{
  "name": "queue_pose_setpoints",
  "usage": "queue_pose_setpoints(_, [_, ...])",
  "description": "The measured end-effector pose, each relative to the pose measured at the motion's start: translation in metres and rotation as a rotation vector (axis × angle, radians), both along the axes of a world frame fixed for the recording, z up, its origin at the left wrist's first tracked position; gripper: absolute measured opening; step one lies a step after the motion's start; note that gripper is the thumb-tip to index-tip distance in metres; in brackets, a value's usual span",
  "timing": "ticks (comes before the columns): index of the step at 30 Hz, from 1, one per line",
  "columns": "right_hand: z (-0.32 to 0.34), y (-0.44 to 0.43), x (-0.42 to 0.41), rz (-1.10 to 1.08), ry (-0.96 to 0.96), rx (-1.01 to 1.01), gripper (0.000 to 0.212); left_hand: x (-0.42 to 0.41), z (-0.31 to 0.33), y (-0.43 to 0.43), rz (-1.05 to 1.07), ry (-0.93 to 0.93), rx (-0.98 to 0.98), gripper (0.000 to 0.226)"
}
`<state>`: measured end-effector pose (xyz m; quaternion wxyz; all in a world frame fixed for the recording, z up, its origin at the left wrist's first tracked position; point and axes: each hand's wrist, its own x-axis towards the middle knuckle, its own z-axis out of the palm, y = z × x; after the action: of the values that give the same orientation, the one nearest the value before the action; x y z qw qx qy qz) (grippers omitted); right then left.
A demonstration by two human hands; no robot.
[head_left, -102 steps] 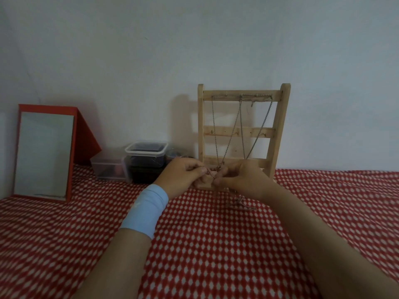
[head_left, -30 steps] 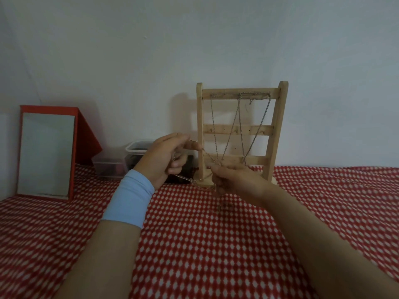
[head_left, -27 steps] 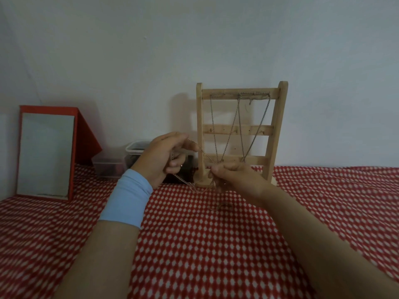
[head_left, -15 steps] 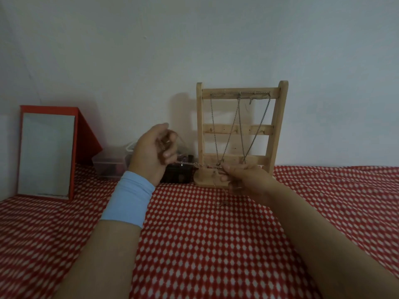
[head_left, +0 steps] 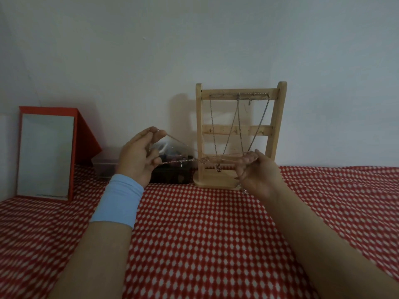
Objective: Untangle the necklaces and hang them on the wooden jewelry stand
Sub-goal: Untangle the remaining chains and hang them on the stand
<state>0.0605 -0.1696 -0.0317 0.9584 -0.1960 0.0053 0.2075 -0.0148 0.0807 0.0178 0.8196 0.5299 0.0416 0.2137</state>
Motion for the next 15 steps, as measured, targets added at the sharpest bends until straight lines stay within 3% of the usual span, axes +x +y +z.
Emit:
queue_pose_setpoints(2, [0.001,-0.005,0.003,0.071,-0.028,-0.120,0.046,0.000,0.000,0.005,-0.014,-0.017,-0.100,0.022])
queue_pose_setpoints(3, [0.003,-0.008,0.005,0.078,-0.079,-0.281,0.045,0.001,-0.001,0.009,-0.010,-0.028,-0.147,0.024])
queue_pose_setpoints(9, [0.017,-0.013,0.001,-0.144,-0.674,-1.859,0.043,-0.001,-0.008,0.039,0.106,0.036,-0.084,0.019])
queue_pose_setpoints(12, [0.020,-0.015,0.004,0.123,-0.797,-2.278,0.033,-0.005,-0.011,0.049,0.098,0.179,0.079,0.027])
queue_pose_setpoints(15, [0.013,-0.013,0.003,0.165,-0.811,-2.461,0.031,-0.005,-0.013,0.043,0.246,0.335,0.502,0.031])
